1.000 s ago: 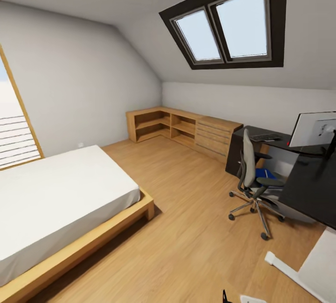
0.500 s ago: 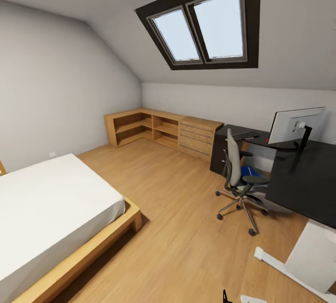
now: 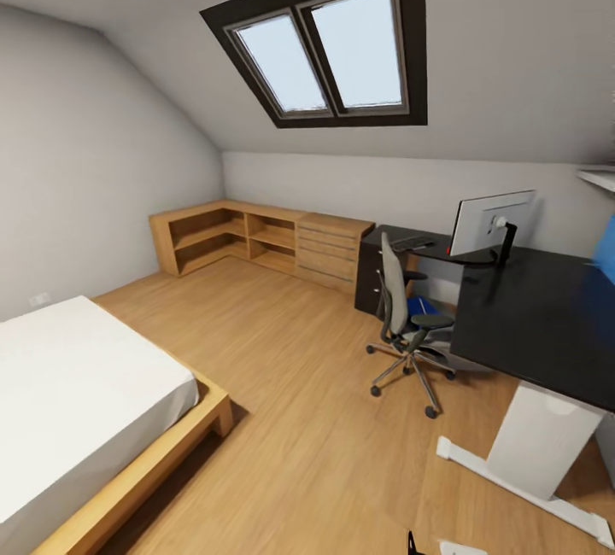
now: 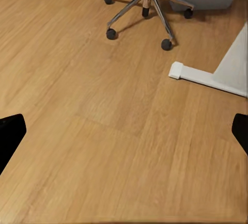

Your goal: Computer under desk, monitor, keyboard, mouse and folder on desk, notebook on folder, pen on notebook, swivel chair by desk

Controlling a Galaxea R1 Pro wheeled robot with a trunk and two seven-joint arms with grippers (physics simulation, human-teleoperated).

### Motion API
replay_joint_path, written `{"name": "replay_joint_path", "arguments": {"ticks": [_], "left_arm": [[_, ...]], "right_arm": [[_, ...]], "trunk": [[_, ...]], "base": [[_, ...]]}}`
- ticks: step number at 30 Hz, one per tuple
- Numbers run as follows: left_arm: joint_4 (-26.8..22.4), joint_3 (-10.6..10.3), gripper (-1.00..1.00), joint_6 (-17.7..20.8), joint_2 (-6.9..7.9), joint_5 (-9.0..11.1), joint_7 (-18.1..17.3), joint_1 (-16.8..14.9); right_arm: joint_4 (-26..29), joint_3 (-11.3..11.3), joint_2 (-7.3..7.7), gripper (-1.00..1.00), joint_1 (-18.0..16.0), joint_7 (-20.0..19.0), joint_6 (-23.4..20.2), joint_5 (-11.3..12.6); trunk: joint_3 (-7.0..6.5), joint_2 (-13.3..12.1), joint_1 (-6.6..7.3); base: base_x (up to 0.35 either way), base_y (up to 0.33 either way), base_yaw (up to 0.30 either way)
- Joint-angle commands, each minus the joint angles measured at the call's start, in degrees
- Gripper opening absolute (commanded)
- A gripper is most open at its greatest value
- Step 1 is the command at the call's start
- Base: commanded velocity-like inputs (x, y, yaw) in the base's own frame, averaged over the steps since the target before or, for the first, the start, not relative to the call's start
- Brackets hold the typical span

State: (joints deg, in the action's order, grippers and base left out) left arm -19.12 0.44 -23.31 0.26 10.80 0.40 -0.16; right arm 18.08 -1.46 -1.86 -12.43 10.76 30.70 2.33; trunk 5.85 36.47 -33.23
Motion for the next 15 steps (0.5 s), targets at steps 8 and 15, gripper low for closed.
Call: {"name": "replay_joint_path", "arguments": {"ticks": [8, 15], "left_arm": [[0.05, 0.00, 1.00, -0.15, 0.01, 0.19, 0.04, -0.02], [0.05, 0.00, 1.00, -0.16, 0.00, 0.19, 0.04, -0.02]], "right_arm": [[-0.09, 0.18, -0.14, 1.00, -0.05, -0.12, 0.31, -0.03], [-0.09, 0.41, -0.40, 1.00, -0.05, -0.08, 0.31, 0.03]], "trunk": [[0.53, 0.09, -0.02], [0.58, 0.09, -0.02]], "base": [[0.000, 0.000, -0.120], [0.000, 0.000, -0.012]]}}
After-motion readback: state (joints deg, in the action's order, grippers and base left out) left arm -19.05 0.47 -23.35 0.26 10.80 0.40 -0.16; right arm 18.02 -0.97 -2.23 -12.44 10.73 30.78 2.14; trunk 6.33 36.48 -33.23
